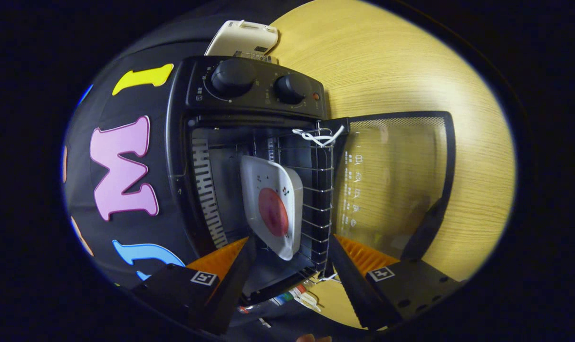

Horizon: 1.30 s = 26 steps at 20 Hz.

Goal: Open the toaster oven, put the food inside, and close the toaster oven door.

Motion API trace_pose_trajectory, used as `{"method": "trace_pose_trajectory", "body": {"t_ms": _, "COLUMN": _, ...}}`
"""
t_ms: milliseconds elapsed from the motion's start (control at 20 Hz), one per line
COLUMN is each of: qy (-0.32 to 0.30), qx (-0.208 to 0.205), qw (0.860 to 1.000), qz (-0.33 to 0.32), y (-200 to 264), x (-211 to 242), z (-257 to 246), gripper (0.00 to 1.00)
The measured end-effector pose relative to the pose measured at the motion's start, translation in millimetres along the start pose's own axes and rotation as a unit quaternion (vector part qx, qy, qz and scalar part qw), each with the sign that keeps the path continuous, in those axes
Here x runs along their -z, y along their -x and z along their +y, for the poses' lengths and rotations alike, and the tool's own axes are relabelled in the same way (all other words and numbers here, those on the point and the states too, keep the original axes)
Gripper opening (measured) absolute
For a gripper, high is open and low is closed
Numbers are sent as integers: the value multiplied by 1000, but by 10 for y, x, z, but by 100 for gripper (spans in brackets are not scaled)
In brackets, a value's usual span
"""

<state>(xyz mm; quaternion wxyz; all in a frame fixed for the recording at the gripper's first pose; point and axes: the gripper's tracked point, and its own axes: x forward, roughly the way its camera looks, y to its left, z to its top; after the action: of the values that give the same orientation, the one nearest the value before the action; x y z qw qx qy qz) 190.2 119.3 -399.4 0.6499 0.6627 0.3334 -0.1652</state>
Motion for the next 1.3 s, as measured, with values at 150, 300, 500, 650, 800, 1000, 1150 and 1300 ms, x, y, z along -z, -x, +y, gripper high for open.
{"method": "trace_pose_trajectory", "body": {"t_ms": 150, "qy": 71, "qx": -5, "qw": 997, "qz": 20, "y": 364, "x": 147, "z": -38, "gripper": 98}}
{"method": "trace_pose_trajectory", "body": {"t_ms": 300, "qy": 207, "qx": -10, "qw": 978, "qz": 14, "y": 682, "x": 182, "z": -153, "gripper": 98}}
{"method": "trace_pose_trajectory", "body": {"t_ms": 500, "qy": 361, "qx": 25, "qw": 932, "qz": 1, "y": 938, "x": 81, "z": -530, "gripper": 98}}
{"method": "trace_pose_trajectory", "body": {"t_ms": 650, "qy": 465, "qx": 63, "qw": 883, "qz": -1, "y": 987, "x": -9, "z": -868, "gripper": 98}}
{"method": "trace_pose_trajectory", "body": {"t_ms": 800, "qy": 557, "qx": 90, "qw": 826, "qz": -3, "y": 946, "x": -66, "z": -1113, "gripper": 98}}
{"method": "trace_pose_trajectory", "body": {"t_ms": 1000, "qy": 628, "qx": 119, "qw": 769, "qz": 4, "y": 791, "x": -17, "z": -1295, "gripper": 99}}
{"method": "trace_pose_trajectory", "body": {"t_ms": 1150, "qy": 662, "qx": 149, "qw": 734, "qz": 12, "y": 658, "x": -72, "z": -1429, "gripper": 99}}
{"method": "trace_pose_trajectory", "body": {"t_ms": 1300, "qy": 680, "qx": 175, "qw": 711, "qz": 17, "y": 527, "x": -141, "z": -1550, "gripper": 99}}
